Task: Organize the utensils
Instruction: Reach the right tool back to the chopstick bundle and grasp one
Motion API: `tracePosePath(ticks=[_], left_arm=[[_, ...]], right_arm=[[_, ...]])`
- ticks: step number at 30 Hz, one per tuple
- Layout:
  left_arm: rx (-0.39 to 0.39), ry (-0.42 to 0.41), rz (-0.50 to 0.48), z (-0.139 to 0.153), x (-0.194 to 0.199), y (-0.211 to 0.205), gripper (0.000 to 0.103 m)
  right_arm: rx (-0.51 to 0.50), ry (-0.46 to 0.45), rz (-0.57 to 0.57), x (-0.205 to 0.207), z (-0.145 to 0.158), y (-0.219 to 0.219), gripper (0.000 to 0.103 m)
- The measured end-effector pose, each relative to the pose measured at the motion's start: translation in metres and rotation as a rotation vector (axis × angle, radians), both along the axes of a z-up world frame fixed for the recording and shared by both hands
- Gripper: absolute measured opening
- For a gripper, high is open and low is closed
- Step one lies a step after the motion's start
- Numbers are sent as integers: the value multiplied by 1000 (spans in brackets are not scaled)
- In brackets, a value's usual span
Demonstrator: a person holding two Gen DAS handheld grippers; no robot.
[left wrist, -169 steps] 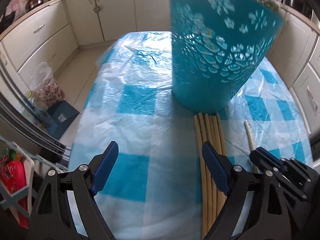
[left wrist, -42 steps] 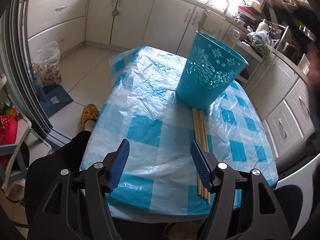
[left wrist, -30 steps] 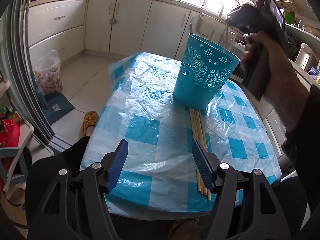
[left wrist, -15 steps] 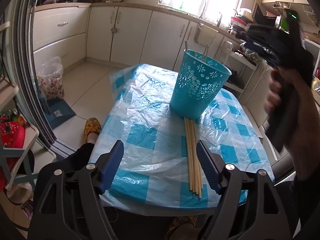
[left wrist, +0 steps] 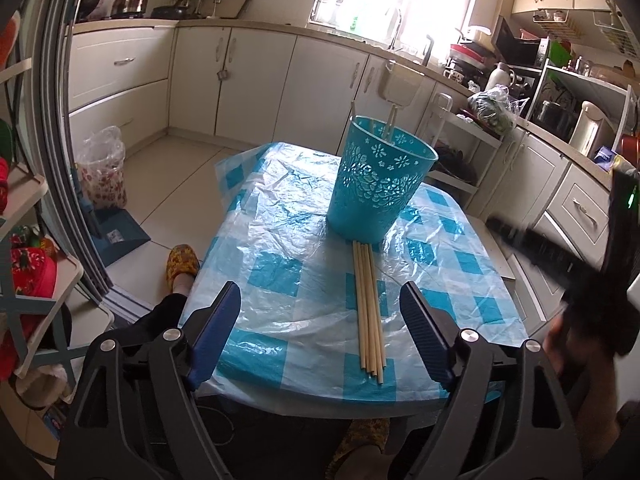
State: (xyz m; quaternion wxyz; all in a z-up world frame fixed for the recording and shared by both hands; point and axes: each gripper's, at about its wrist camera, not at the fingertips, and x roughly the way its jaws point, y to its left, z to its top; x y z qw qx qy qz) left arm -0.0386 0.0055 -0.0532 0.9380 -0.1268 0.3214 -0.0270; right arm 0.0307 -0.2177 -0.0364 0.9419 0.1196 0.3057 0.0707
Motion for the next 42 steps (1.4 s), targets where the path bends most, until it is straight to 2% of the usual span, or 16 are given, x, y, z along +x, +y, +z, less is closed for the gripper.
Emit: tracePosePath(ticks=[5, 15, 24, 28, 35, 42], left_arm=[[-2, 3, -2, 1, -3, 0, 80], [-2, 9, -17, 1, -7, -2, 82], [8, 120, 16, -33, -8, 17, 83], [-2, 140, 48, -38, -5, 27, 83], [5, 157, 41, -43, -3, 25, 83], [0, 176, 54, -48, 1, 29, 83]], right_arm=[[4, 52, 21, -7, -18, 6, 36], [-10, 92, 58, -17, -31, 18, 36], [-55, 176, 116, -15, -60, 36, 35], [-77, 217, 140, -7, -74, 46, 34], [-117, 218, 136, 28, -82, 58, 32], [-172, 262, 108, 63, -98, 68, 24]])
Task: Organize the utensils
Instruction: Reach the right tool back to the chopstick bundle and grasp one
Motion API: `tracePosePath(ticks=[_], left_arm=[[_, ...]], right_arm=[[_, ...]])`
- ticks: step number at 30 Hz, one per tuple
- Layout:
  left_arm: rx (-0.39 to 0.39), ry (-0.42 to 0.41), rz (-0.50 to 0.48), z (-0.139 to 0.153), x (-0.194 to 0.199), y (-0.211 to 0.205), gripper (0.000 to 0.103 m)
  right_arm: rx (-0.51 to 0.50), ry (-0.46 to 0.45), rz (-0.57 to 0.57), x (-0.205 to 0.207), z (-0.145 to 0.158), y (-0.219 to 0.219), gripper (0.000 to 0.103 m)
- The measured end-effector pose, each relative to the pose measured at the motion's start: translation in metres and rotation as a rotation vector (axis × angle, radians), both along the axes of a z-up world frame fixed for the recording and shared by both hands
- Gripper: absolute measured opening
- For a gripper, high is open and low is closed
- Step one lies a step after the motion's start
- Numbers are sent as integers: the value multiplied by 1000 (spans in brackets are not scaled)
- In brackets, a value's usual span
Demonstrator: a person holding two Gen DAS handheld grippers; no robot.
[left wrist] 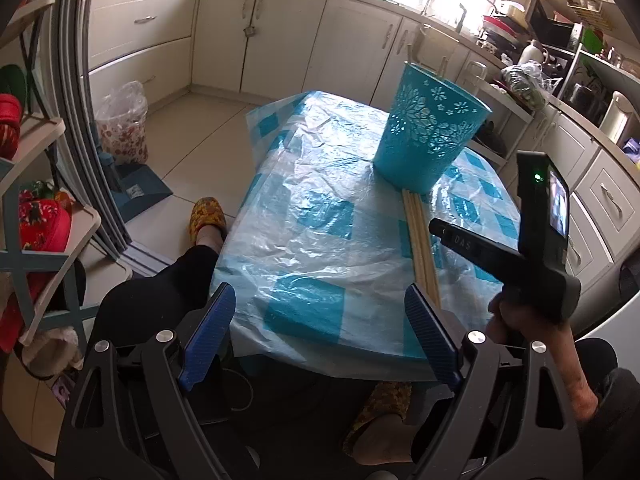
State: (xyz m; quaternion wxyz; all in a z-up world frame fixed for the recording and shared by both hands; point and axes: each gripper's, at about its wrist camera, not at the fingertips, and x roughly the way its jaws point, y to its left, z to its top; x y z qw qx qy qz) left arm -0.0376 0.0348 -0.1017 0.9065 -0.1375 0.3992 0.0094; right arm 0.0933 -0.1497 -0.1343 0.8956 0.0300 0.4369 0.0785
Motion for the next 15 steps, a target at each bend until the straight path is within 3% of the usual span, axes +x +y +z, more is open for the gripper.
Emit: tracePosePath(ticks=[11, 15], left_arm=[[5, 40, -2, -11, 9, -3, 83], [7, 42, -17, -9, 17, -6, 83]], right_arm=[[-42, -6, 39, 10, -7, 4, 23], [-64, 3, 65, 10, -6, -1, 9]])
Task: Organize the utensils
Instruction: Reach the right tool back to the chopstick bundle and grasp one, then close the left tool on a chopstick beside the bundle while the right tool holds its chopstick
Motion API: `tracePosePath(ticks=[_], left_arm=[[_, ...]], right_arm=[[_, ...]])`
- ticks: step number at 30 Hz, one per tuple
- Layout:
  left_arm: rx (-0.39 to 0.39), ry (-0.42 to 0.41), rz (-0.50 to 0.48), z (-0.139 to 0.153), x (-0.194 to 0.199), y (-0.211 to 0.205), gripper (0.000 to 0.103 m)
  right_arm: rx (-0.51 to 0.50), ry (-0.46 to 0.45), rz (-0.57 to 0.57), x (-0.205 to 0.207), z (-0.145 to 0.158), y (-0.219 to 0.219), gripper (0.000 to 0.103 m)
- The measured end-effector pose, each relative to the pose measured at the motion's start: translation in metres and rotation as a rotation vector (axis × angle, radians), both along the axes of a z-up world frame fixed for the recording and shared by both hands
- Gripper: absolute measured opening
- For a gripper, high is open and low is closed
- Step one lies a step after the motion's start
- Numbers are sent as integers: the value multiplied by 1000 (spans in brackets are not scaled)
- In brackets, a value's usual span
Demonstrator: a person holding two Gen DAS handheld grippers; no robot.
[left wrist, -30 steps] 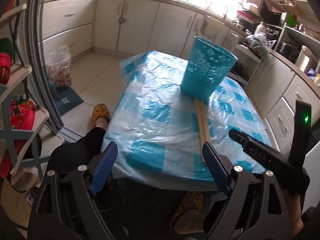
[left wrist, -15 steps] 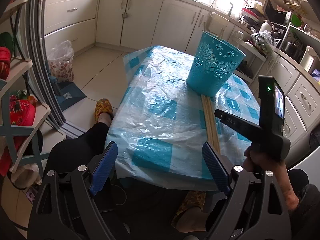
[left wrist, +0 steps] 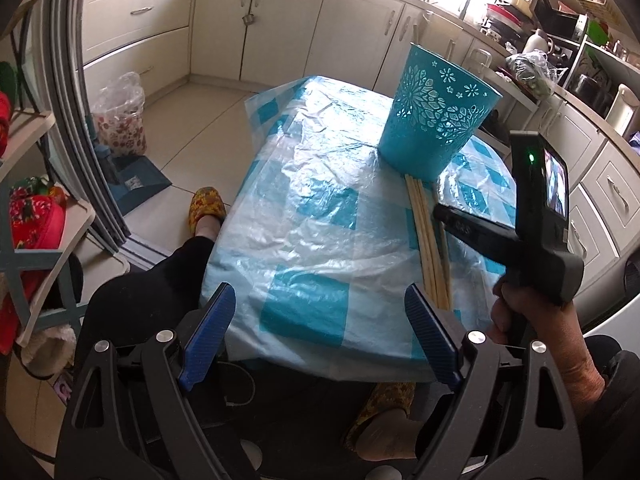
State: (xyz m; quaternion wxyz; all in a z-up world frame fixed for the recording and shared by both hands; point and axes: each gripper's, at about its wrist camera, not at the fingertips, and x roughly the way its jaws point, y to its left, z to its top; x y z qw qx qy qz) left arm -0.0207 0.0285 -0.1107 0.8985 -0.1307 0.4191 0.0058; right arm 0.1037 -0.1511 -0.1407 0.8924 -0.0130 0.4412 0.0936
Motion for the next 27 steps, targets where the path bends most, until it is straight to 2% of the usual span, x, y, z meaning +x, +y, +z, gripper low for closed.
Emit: tracePosePath(ticks=[5, 9, 13, 20, 27], left_arm=[[10, -10, -26, 5, 35, -11, 83], [19, 12, -55, -3, 78, -31, 83], [79, 40, -79, -16, 119, -54, 83], [154, 76, -100, -31, 155, -75, 82], [218, 104, -116, -45, 169, -86, 81]], right_arm=[[2, 31, 12, -13, 3, -26, 7], [54, 34, -10, -26, 2, -48, 7], [108, 37, -16, -27, 0, -56, 7], [167, 48, -5, -24, 0, -65, 7], [202, 63, -5, -23, 0, -69, 7]])
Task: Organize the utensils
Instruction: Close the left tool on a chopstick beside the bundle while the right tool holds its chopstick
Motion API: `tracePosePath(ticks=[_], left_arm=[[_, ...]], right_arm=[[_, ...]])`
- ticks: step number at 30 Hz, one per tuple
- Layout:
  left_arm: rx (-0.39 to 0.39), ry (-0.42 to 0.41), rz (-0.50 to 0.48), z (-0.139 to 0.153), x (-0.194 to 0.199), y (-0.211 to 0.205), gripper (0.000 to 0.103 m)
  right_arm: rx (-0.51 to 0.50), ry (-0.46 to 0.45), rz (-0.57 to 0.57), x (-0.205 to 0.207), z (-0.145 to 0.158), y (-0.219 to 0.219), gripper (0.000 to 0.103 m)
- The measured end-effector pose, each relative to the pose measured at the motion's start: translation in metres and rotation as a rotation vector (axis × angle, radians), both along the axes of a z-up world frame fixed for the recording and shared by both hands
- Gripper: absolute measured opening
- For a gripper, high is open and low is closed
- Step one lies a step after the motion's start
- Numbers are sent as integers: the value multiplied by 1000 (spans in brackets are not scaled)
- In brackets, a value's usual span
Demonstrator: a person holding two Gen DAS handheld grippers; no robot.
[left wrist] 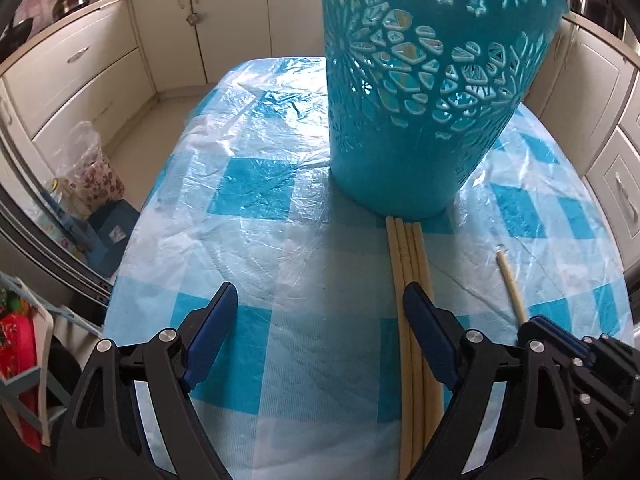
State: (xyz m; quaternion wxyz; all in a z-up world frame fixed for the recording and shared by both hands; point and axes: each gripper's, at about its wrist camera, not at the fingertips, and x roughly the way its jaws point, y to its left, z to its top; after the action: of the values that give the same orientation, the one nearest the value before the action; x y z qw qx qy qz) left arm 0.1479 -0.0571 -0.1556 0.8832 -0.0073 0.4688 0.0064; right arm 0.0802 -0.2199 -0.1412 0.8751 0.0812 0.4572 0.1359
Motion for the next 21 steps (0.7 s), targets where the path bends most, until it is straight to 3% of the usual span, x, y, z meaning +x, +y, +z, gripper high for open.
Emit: tracePosePath(ticks=[4, 8, 12, 16, 21], left_arm=[[47, 5, -7, -3, 5, -7, 80], [41, 4, -13, -2, 10, -6, 75], [29, -5, -41, 1, 16, -10, 58], [20, -18, -83, 3, 16, -16, 23], [4, -17, -111, 4, 7, -18, 7]], right_arm=[[7, 3, 0, 0, 0, -2, 7], [3, 0, 0, 1, 0, -2, 7], [3, -7, -4, 2, -1, -2, 7], [-12, -17, -3, 2, 0, 1, 7], [-37, -27, 2, 3, 0, 5, 7]])
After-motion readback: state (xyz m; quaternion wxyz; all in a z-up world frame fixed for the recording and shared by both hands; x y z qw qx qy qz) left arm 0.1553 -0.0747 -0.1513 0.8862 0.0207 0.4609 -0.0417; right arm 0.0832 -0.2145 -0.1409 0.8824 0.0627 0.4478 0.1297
